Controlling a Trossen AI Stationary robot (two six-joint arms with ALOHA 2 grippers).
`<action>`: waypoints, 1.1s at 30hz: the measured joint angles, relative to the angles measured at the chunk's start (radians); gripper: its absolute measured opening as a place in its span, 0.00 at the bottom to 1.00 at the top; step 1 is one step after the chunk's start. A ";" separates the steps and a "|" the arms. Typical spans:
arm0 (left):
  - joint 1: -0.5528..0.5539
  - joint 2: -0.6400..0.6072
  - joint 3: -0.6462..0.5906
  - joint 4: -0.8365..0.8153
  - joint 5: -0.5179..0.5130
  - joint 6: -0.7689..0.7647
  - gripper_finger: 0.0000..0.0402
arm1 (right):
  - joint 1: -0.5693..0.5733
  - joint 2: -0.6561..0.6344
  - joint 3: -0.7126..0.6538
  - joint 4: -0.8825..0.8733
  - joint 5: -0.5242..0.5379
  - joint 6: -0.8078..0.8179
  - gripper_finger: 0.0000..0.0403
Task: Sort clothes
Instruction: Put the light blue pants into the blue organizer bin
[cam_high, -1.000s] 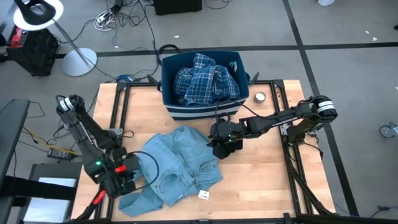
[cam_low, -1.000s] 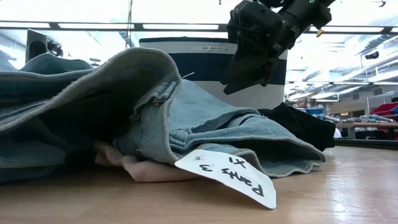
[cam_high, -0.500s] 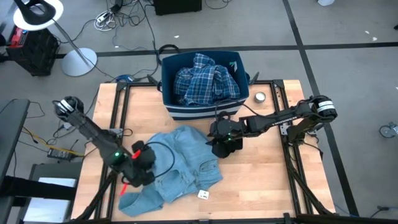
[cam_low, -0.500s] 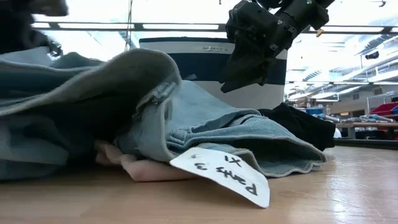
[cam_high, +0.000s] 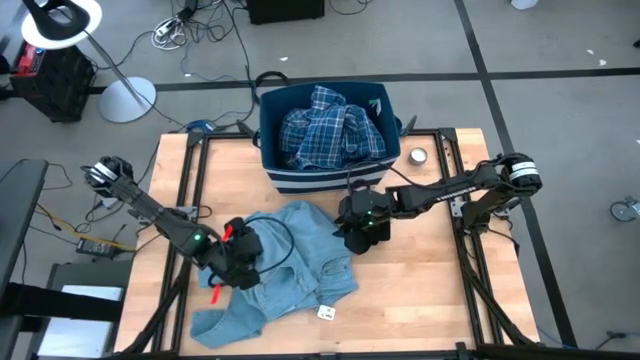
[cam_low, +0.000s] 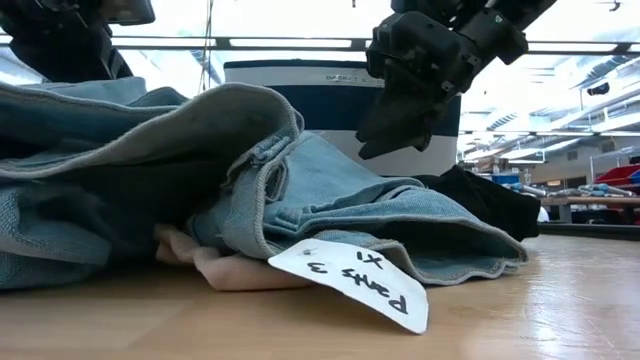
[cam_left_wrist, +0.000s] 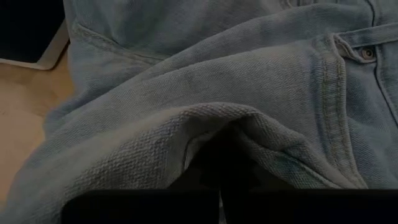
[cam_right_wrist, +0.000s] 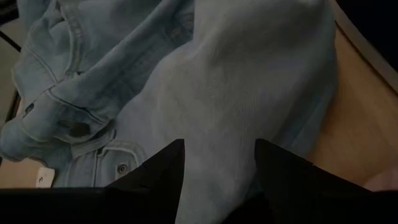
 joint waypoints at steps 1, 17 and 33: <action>0.003 0.000 0.001 0.001 0.000 0.006 0.00 | 0.001 0.000 -0.001 0.014 0.000 -0.014 0.49; 0.120 0.000 0.001 0.136 0.038 0.214 0.00 | 0.007 0.260 0.069 0.206 0.107 -0.179 0.44; 0.189 -0.003 0.001 0.370 0.039 0.422 0.00 | 0.068 0.346 0.399 0.192 -0.050 -0.341 0.01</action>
